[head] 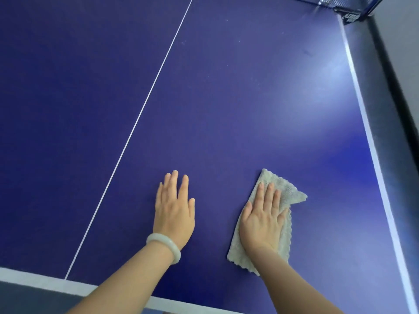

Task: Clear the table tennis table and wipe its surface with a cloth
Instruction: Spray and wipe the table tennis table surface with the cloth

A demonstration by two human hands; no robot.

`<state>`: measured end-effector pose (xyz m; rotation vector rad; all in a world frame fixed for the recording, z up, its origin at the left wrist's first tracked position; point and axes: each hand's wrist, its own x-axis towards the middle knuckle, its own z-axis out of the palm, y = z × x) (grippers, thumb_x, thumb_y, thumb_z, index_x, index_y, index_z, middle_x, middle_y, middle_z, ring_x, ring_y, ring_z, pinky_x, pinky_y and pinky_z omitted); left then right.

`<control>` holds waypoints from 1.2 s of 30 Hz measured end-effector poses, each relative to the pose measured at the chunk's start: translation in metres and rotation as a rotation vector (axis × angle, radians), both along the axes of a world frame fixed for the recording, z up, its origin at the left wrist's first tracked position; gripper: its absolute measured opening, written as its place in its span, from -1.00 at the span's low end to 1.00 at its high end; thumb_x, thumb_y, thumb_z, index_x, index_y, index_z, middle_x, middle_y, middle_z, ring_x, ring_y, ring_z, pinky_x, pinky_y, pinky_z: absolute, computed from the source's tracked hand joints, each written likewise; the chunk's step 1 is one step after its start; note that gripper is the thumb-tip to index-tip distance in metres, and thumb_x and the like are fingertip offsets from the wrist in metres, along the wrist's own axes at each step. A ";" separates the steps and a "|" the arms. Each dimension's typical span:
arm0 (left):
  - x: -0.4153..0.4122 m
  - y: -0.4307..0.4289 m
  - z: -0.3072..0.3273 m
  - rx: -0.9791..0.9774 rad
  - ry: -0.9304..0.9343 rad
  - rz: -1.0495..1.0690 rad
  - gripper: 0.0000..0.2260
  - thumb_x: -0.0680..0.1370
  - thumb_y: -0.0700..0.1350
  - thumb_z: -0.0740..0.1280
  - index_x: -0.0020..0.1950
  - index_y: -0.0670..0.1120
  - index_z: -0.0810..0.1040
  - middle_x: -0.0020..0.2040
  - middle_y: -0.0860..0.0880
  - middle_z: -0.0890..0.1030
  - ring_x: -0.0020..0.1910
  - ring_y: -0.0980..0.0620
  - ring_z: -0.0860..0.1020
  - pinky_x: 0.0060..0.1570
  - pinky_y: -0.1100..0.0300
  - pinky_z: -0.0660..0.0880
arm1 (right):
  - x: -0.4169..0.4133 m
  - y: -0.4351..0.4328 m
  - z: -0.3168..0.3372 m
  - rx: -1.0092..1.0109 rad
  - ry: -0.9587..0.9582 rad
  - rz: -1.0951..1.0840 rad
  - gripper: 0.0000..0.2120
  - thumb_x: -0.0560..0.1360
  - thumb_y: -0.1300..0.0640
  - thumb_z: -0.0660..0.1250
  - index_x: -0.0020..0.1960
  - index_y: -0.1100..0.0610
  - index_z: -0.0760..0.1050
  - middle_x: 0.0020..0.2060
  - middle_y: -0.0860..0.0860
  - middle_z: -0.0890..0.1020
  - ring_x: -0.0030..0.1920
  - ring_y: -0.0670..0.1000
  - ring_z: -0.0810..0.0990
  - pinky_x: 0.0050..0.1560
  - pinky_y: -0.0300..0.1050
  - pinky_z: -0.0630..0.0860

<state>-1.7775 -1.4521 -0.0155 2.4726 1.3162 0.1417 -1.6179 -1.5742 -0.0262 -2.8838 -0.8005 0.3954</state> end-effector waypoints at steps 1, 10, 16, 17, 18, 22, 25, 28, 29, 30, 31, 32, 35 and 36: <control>0.013 -0.023 0.000 -0.005 -0.023 -0.040 -0.49 0.63 -0.05 0.21 0.56 -0.14 0.23 0.57 -0.19 0.17 0.57 -0.17 0.11 0.52 -0.06 0.07 | 0.002 -0.001 0.001 0.011 0.004 0.025 -0.44 0.59 -0.08 -0.28 0.53 -0.09 -0.40 0.55 -0.10 -0.31 0.55 -0.04 -0.34 0.54 0.14 -0.30; 0.107 -0.163 -0.009 -0.082 0.105 0.216 -0.38 0.59 0.12 -0.04 0.55 -0.23 0.21 0.57 -0.23 0.15 0.57 -0.20 0.10 0.50 -0.19 0.03 | 0.042 -0.133 -0.003 0.074 -0.039 0.282 -0.43 0.62 -0.07 -0.11 0.61 -0.08 -0.12 0.60 -0.13 -0.08 0.58 -0.09 -0.18 0.53 0.06 -0.20; 0.120 -0.176 -0.016 0.032 0.281 0.292 -0.42 0.66 0.09 -0.10 0.59 -0.22 0.03 0.59 -0.23 0.04 0.59 -0.20 -0.01 0.52 -0.22 -0.05 | 0.106 -0.244 -0.002 0.057 -0.059 0.482 -0.44 0.63 -0.06 0.00 0.61 -0.08 -0.02 0.60 -0.14 -0.02 0.59 -0.04 -0.04 0.51 0.07 -0.05; 0.122 -0.177 -0.015 0.032 0.295 0.299 -0.39 0.64 0.11 -0.11 0.60 -0.21 0.00 0.60 -0.21 0.02 0.59 -0.19 -0.03 0.52 -0.21 -0.06 | 0.118 -0.248 -0.001 0.048 -0.057 0.546 -0.44 0.64 -0.07 -0.01 0.61 -0.10 -0.03 0.60 -0.15 -0.03 0.59 -0.05 -0.07 0.52 0.06 -0.08; 0.123 -0.177 -0.015 0.039 0.307 0.304 -0.37 0.62 0.13 -0.14 0.60 -0.20 -0.02 0.60 -0.20 0.00 0.59 -0.18 -0.04 0.52 -0.20 -0.06 | 0.131 -0.248 0.000 0.044 -0.056 0.582 -0.45 0.64 -0.07 -0.03 0.61 -0.11 -0.05 0.60 -0.16 -0.05 0.59 -0.06 -0.10 0.53 0.06 -0.11; 0.126 -0.177 -0.014 0.062 0.315 0.317 -0.36 0.61 0.14 -0.20 0.60 -0.18 -0.07 0.61 -0.18 -0.03 0.60 -0.16 -0.07 0.54 -0.18 -0.08 | 0.170 -0.215 -0.002 0.078 -0.034 0.209 -0.43 0.60 -0.12 -0.23 0.60 -0.13 -0.19 0.59 -0.14 -0.15 0.57 -0.10 -0.25 0.57 0.11 -0.13; 0.127 -0.177 -0.015 0.073 0.314 0.322 -0.37 0.61 0.13 -0.19 0.60 -0.18 -0.06 0.61 -0.18 -0.01 0.60 -0.16 -0.05 0.54 -0.18 -0.08 | 0.164 -0.180 -0.003 0.084 -0.023 0.071 -0.41 0.58 -0.11 -0.29 0.59 -0.07 -0.26 0.58 -0.09 -0.19 0.58 -0.04 -0.24 0.56 0.12 -0.21; 0.127 -0.178 -0.014 0.084 0.317 0.328 -0.37 0.61 0.13 -0.18 0.60 -0.18 -0.04 0.61 -0.18 0.00 0.60 -0.16 -0.04 0.54 -0.17 -0.07 | 0.143 -0.173 -0.002 0.111 -0.016 0.452 -0.45 0.64 -0.09 -0.17 0.61 -0.06 -0.12 0.60 -0.08 -0.11 0.59 -0.04 -0.20 0.54 0.07 -0.22; 0.128 -0.178 -0.013 0.084 0.317 0.329 -0.37 0.61 0.13 -0.18 0.60 -0.18 -0.05 0.61 -0.17 0.00 0.60 -0.16 -0.04 0.54 -0.17 -0.07 | 0.141 -0.179 -0.002 0.109 -0.008 0.597 -0.46 0.65 -0.08 -0.12 0.61 -0.07 -0.09 0.60 -0.10 -0.09 0.59 -0.04 -0.18 0.53 0.06 -0.21; 0.128 -0.178 -0.013 0.085 0.318 0.332 -0.37 0.61 0.13 -0.18 0.60 -0.17 -0.05 0.61 -0.17 0.00 0.60 -0.15 -0.05 0.54 -0.17 -0.07 | 0.143 -0.188 -0.002 0.101 -0.004 0.716 -0.47 0.66 -0.07 -0.09 0.61 -0.08 -0.07 0.60 -0.11 -0.07 0.59 -0.04 -0.16 0.53 0.05 -0.20; 0.127 -0.178 -0.013 0.089 0.319 0.337 -0.38 0.61 0.13 -0.18 0.60 -0.17 -0.04 0.61 -0.17 0.00 0.60 -0.15 -0.04 0.54 -0.17 -0.05 | 0.149 -0.198 -0.002 0.092 -0.013 0.803 -0.47 0.66 -0.07 -0.07 0.61 -0.08 -0.06 0.60 -0.11 -0.05 0.59 -0.03 -0.12 0.53 0.05 -0.17; 0.127 -0.178 -0.013 0.091 0.321 0.340 -0.38 0.61 0.13 -0.18 0.60 -0.17 -0.03 0.61 -0.17 0.01 0.60 -0.16 -0.03 0.54 -0.18 -0.04 | 0.158 -0.207 -0.002 0.091 -0.032 0.850 -0.47 0.66 -0.07 -0.06 0.61 -0.08 -0.03 0.60 -0.12 -0.02 0.59 -0.03 -0.08 0.53 0.06 -0.13; 0.129 -0.177 -0.011 0.077 0.329 0.346 -0.40 0.62 0.11 -0.17 0.60 -0.16 -0.02 0.61 -0.17 0.02 0.59 -0.16 -0.03 0.54 -0.18 0.00 | 0.184 -0.216 -0.005 0.059 -0.049 0.722 -0.45 0.64 -0.06 -0.05 0.61 -0.09 -0.04 0.60 -0.14 -0.02 0.59 -0.04 -0.06 0.50 0.08 -0.03; 0.129 -0.177 -0.012 0.078 0.328 0.352 -0.42 0.64 0.09 -0.19 0.60 -0.16 -0.02 0.61 -0.17 0.02 0.59 -0.16 -0.03 0.54 -0.18 0.00 | 0.186 -0.213 -0.006 0.049 -0.057 0.653 -0.44 0.63 -0.06 -0.06 0.61 -0.08 -0.05 0.60 -0.13 -0.03 0.59 -0.03 -0.06 0.50 0.09 -0.02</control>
